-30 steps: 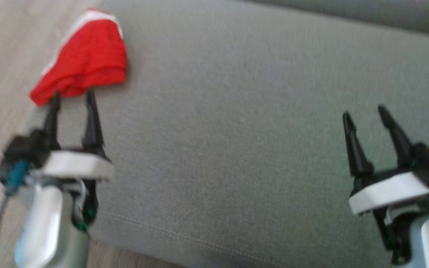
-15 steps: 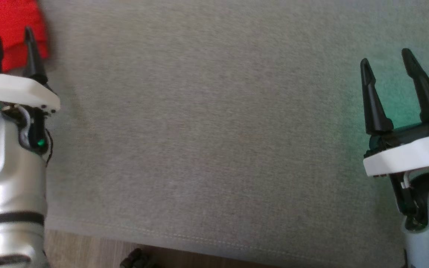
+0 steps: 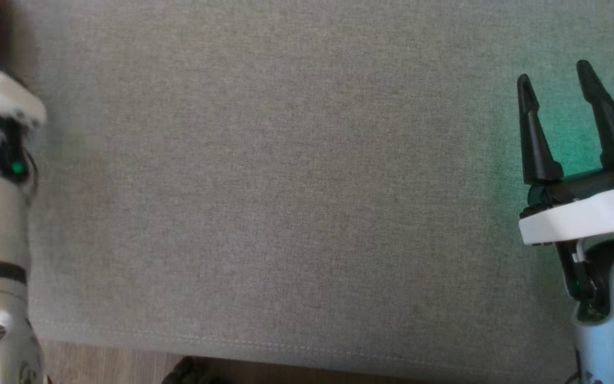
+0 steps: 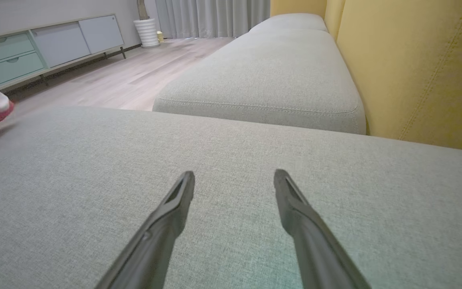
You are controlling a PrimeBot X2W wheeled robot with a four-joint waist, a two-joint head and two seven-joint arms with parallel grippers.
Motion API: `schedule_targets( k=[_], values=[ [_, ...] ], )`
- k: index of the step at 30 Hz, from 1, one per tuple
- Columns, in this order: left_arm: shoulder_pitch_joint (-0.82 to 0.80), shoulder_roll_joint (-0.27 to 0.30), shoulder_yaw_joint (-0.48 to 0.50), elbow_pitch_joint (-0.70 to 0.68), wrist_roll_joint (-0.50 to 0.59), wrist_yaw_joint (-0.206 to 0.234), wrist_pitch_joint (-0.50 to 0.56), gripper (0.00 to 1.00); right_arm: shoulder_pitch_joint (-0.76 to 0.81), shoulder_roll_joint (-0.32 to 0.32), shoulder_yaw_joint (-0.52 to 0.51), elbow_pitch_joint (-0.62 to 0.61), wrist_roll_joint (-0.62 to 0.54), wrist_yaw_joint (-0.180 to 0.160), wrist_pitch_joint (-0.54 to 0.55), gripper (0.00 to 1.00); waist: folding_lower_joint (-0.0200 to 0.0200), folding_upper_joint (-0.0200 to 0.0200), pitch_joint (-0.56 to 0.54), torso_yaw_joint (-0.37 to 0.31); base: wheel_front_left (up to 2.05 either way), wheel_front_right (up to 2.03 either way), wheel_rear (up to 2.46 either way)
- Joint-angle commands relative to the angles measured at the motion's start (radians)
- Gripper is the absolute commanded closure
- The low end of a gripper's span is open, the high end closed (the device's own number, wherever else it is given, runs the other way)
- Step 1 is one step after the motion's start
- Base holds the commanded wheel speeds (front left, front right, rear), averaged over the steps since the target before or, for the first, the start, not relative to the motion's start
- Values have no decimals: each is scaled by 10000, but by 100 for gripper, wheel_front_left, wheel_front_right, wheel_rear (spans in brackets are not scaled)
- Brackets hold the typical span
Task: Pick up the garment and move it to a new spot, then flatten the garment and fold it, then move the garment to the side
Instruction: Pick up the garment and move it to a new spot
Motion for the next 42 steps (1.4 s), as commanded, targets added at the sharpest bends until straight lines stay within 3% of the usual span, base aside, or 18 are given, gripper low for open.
schedule_targets(
  k=[1, 5, 6, 11, 23, 31, 42],
  values=[
    [0, 715, 329, -1321, 236, 133, -131, 100, -59, 100, 178, -317, 98, -9, -115, 0, -1, 0, -204, 64, 0, 0, 0],
    [912, 439, 816, -3642, 481, 209, -134, 100, -21, 193, 59, -165, 141, -9, -272, 0, -1, 0, -700, 75, 0, 0, 0],
    [912, 439, 816, -3642, 481, 209, -134, 100, -21, 193, 59, -165, 141, -9, -272, 0, -1, 0, -700, 75, 0, 0, 0],
    [2486, -198, 1226, -6189, 733, 95, -135, 100, 258, 358, -122, 128, 261, -9, -512, 0, -1, 0, -1623, -58, 0, 0, 0],
    [6992, -1662, 531, -10377, 1378, 53, -136, 100, 1552, 586, -406, 514, 623, -9, -737, 0, -1, 0, -3317, -671, 0, 0, 0],
    [8497, -1931, -774, -11154, 1636, 194, 234, 100, 1942, 598, -327, 594, 1002, -9, -769, 0, -1, 0, -3720, -1127, 0, 0, 0],
    [7382, -2031, -3648, -9749, 1614, -220, 772, 100, 1722, 600, -104, 889, 1489, -9, -1109, 0, -1, 0, -3279, -2600, 0, 0, 0]
  ],
)
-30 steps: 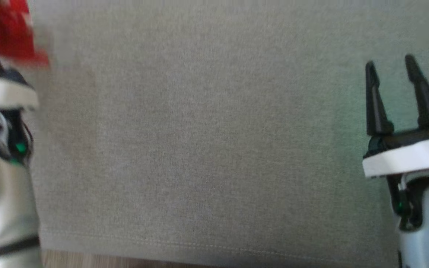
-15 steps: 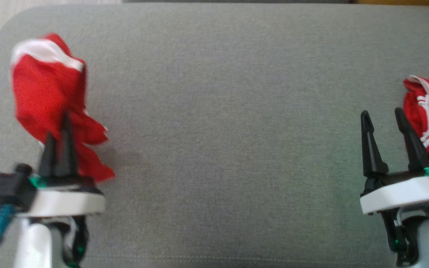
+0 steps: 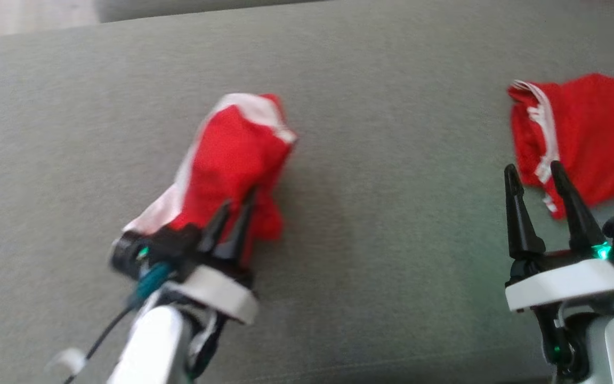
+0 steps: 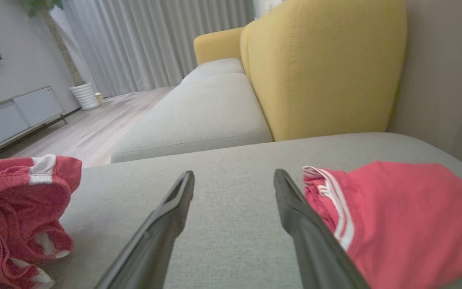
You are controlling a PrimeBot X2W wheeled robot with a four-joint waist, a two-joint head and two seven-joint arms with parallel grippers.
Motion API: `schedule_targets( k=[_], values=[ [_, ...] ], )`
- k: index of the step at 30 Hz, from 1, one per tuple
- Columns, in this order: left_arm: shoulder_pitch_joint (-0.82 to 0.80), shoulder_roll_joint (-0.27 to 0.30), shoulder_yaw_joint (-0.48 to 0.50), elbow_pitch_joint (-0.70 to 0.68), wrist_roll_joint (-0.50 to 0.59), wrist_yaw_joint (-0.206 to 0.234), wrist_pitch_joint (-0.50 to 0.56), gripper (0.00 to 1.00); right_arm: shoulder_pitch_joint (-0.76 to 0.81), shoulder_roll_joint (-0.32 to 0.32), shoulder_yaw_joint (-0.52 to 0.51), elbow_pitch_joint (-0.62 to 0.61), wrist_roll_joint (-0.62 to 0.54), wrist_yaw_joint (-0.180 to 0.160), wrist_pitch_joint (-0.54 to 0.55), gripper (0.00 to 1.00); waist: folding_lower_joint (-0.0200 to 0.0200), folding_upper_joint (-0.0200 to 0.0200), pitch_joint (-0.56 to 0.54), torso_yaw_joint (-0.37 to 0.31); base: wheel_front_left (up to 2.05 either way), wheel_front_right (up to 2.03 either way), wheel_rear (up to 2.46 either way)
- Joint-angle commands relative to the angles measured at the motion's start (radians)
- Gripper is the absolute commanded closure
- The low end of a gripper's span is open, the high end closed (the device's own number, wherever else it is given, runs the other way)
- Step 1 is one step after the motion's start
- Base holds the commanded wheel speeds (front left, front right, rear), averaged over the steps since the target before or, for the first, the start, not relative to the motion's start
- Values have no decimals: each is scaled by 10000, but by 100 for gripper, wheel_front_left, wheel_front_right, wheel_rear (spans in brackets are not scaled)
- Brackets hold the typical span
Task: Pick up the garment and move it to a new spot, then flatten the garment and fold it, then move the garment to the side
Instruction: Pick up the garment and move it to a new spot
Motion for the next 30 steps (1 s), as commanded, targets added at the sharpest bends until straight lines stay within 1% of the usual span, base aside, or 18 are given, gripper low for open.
schedule_targets(
  k=[1, 7, 12, 13, 14, 15, 20, 24, 26, 30],
  values=[
    [-823, -20, -199, -3, -127, -46, 35, 100, -337, -35, 221, -244, 146, -9, -143, 0, 0, -1, 293, -593, 0, 0, 0],
    [-1728, -42, -1642, 1665, -519, -87, 186, 100, -380, -34, 380, 16, 376, -9, -310, 0, 0, -1, 602, -1377, 0, 0, 0],
    [-2180, -44, -2536, 2915, -936, -4, 170, 100, -415, -34, 424, 200, 479, -9, -426, 0, 0, -1, 708, -1617, 0, 0, 0],
    [-2232, -45, -2648, 3108, -1015, 72, 188, 62, -408, -34, 413, 231, 491, -9, -437, 0, 0, -1, 699, -1612, 0, 0, 0],
    [-2262, -45, -2756, 3296, -1110, 135, 246, 11, -393, -34, 385, 263, 490, -9, -449, 0, 0, -1, 669, -1580, 0, 0, 0],
    [-2280, -45, -2852, 3392, -1263, 155, 202, 0, -382, -34, 365, 295, 494, -9, -451, 0, 0, -1, 629, -1544, 0, 0, 0],
    [-2206, -46, -3137, 3297, -1551, 294, -404, 0, -360, -34, 341, 332, 408, -9, -381, 0, 0, -1, 277, -1186, 0, 0, 0],
    [-1913, -46, -2951, 2597, -1819, 505, -734, 0, -296, -34, 265, 261, 296, -9, -230, 0, 0, -1, -70, -758, 0, 0, 0],
    [-1754, -39, -2717, 2161, -1893, 712, -810, 0, -251, -34, 215, 205, 257, -9, -142, 0, 0, -1, -204, -517, 0, 0, 0],
    [-1553, 132, -2032, 1413, -1891, 1341, -875, 0, -185, -34, 143, 61, 162, -9, 21, 0, 0, -1, -373, -49, 0, 0, 0]
  ],
)
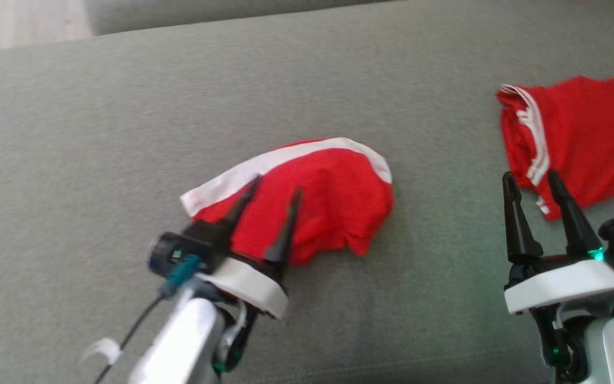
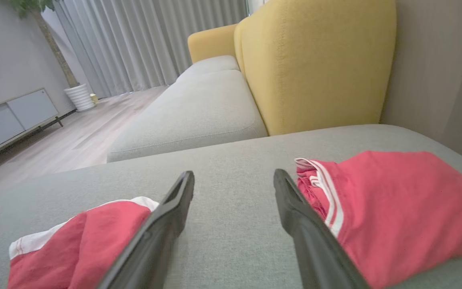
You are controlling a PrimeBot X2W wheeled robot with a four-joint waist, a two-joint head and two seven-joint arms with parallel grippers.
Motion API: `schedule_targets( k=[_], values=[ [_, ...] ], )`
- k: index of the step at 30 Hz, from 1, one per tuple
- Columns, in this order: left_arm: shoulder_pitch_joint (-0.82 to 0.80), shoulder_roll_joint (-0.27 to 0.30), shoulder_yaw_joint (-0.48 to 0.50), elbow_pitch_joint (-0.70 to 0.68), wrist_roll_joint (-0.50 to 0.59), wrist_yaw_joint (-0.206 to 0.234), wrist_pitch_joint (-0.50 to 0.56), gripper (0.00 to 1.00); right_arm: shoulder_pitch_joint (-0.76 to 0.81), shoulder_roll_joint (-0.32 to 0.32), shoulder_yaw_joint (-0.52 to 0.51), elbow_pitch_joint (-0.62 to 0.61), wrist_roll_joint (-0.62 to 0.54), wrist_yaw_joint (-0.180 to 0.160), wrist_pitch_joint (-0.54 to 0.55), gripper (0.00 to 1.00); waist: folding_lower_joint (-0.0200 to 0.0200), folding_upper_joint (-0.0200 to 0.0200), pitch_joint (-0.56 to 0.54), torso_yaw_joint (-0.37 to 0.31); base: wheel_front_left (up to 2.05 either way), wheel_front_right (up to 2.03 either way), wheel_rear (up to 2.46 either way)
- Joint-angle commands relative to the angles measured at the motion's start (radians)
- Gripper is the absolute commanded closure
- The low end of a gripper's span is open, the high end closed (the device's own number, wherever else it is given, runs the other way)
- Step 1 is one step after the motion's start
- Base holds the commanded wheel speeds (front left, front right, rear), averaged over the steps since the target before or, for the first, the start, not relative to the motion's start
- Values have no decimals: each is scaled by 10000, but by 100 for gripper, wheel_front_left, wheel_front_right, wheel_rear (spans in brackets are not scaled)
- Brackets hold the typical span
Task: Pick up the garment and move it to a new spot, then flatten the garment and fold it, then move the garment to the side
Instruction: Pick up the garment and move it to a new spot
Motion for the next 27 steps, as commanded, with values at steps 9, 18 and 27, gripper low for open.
schedule_targets(
  k=[9, 18, 27],
  values=[
    [347, 897, 2178, -1247, 211, 1257, -132, 0, -21, -38, 204, -483, -271, -9, 269, 0, 0, -1, -540, 985, 0, 0, 0],
    [1410, 1458, 2978, -1573, 63, 1264, -134, 0, 199, -37, 358, -417, -427, -9, 392, 0, 0, -1, -920, 1259, 0, 0, 0],
    [2043, 1599, 2763, -1707, 33, 1178, -39, 0, 600, -37, 507, -394, -531, -9, 503, 0, 0, -1, -1344, 1213, 0, 0, 0]
  ],
)
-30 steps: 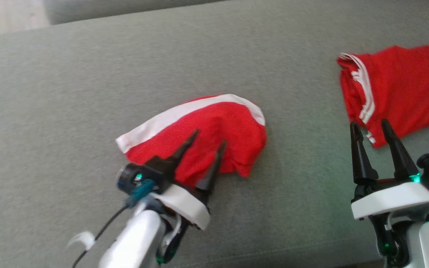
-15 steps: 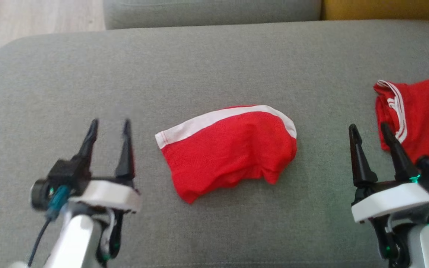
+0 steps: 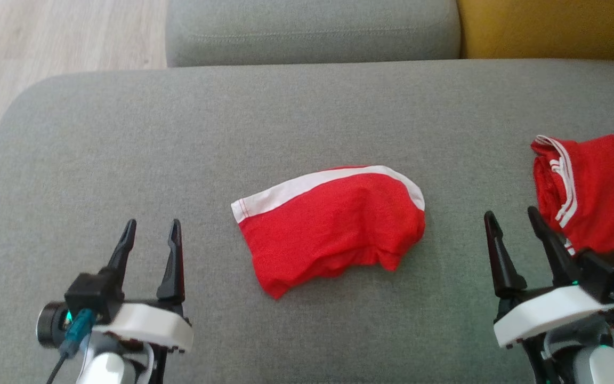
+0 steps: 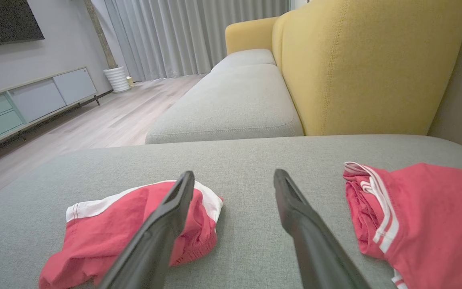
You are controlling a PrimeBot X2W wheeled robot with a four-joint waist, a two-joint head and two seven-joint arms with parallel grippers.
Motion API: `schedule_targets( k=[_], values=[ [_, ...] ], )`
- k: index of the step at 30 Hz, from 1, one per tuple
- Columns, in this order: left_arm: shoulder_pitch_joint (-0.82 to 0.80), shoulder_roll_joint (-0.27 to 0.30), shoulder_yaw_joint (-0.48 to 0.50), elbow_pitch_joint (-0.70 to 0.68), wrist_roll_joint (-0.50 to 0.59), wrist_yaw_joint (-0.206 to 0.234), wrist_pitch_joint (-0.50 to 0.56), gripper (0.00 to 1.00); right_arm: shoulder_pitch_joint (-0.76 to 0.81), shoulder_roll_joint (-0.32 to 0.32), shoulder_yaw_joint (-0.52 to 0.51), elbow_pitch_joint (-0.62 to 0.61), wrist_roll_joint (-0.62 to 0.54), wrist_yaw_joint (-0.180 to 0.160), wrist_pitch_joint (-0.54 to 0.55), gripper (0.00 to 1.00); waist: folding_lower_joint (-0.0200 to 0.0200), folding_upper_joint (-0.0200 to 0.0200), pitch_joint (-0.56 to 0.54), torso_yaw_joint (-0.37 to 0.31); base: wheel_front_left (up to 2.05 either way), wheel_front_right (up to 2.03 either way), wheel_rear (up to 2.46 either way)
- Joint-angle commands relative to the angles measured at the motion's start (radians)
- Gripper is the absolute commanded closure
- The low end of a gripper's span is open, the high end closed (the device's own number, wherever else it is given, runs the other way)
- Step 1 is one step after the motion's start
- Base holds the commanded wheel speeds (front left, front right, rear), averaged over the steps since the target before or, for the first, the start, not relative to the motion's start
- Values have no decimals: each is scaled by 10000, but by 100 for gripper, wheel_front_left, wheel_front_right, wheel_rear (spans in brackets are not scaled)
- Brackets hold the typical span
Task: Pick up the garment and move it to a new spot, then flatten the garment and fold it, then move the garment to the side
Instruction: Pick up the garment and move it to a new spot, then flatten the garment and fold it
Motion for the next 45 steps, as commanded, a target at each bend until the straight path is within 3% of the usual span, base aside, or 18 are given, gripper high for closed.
schedule_targets(
  k=[1, 28, 41, 45],
  values=[
    [-221, 243, 293, -404, -54, -16, -30, 0, -154, -39, 249, -371, 1, -9, 35, 0, 0, -1, -106, -42, 0, 0, 0],
    [22, 392, 117, -840, -190, 162, 208, 0, 29, -39, -22, -243, 240, -9, 220, 0, 0, -1, -91, 16, 0, 0, 0],
    [-795, 156, -128, -704, -146, -50, 34, 0, -1480, -39, 549, 2860, 1220, -9, -55, 0, 0, -1, 906, 586, 0, 0, 0],
    [-1101, 23, -196, -547, -116, -130, -40, 0, -2381, -39, 1061, 4429, 1832, -9, -345, 0, 0, -1, 1232, 777, 0, 0, 0]
  ],
)
